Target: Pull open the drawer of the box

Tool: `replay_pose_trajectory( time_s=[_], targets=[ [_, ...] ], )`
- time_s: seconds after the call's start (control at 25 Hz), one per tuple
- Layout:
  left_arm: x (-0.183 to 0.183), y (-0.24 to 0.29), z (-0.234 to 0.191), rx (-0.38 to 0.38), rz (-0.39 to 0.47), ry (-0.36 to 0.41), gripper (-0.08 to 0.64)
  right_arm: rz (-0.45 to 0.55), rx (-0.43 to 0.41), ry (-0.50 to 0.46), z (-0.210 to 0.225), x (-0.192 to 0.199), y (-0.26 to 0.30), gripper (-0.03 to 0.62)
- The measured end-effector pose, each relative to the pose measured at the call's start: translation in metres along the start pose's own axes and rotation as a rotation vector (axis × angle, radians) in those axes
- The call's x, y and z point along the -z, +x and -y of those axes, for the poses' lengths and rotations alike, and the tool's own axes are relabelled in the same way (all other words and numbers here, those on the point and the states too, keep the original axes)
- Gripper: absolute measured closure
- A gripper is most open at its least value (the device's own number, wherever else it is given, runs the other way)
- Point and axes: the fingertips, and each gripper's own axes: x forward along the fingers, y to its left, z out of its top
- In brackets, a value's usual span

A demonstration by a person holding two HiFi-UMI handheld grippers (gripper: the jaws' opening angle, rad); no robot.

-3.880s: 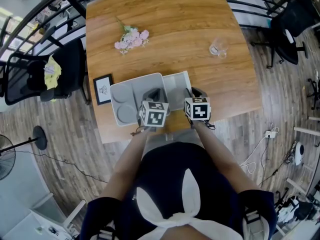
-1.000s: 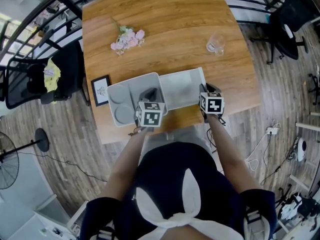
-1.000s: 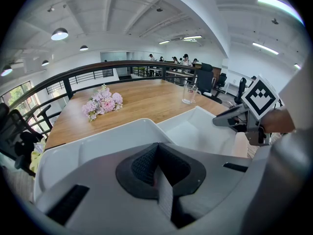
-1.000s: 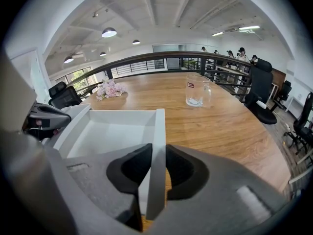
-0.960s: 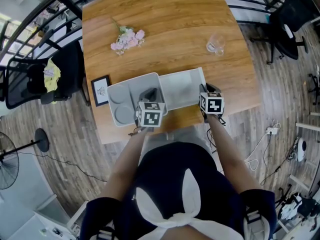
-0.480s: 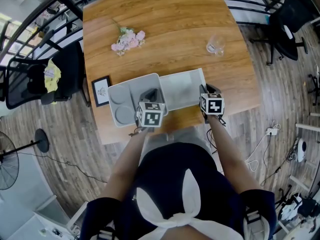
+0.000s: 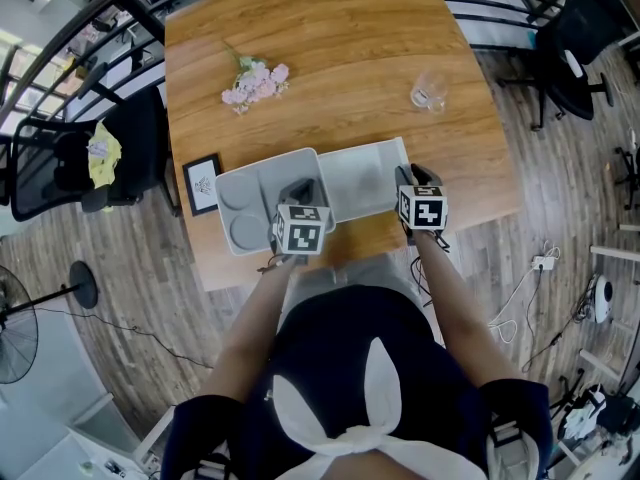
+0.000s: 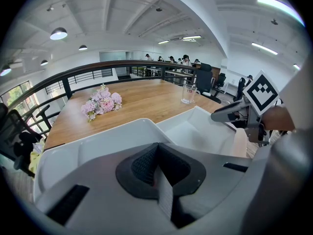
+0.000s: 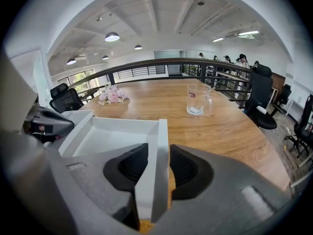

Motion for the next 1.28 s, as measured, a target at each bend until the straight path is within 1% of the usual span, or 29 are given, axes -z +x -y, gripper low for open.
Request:
replay_pose_trajectory(
  time_s=[0.16, 0.36, 0.68, 0.8, 0.92, 1.0, 1.08, 1.2, 1.24, 1.28],
  targets=[
    [0.001, 0.0, 0.0, 0.001, 0.0, 0.002, 0.543, 0.038, 0.004, -0.012, -0.006, -0.008, -0.009, 0.454],
    [0.0, -0.001, 0.001, 0.003, -0.002, 0.001, 0.543, 0.089, -0.011, -0.011, -0.015, -0.017, -0.025, 0.454],
    [0.001, -0.002, 0.002, 0.005, -0.001, 0.002, 0.543, 0.154, -0.071, 0.0, -0.043, -0.022, -0.048, 0.456],
    [0.001, -0.003, 0.003, 0.02, -0.007, 0.001, 0.543, 0.169, -0.097, 0.007, -0.054, -0.024, -0.054, 0.459],
    [0.001, -0.004, 0.004, 0.043, -0.016, 0.0, 0.543, 0.177, -0.118, 0.006, -0.062, -0.024, -0.059, 0.48],
    [0.001, -0.004, 0.005, 0.047, -0.007, 0.016, 0.543, 0.181, -0.127, 0.005, -0.067, -0.023, -0.062, 0.497],
    [0.002, -0.006, 0.007, 0.037, 0.001, 0.051, 0.543, 0.189, -0.134, 0.006, -0.07, -0.024, -0.066, 0.517],
    [0.0, -0.01, 0.009, 0.014, 0.016, 0.119, 0.542, 0.205, -0.144, 0.007, -0.074, -0.026, -0.072, 0.574],
    [-0.002, -0.012, 0.011, 0.016, 0.028, 0.13, 0.542, 0.208, -0.148, 0.006, -0.075, -0.027, -0.074, 0.593],
    [-0.005, -0.015, 0.013, 0.025, 0.044, 0.13, 0.543, 0.21, -0.155, 0.003, -0.078, -0.027, -0.075, 0.593]
  ],
)
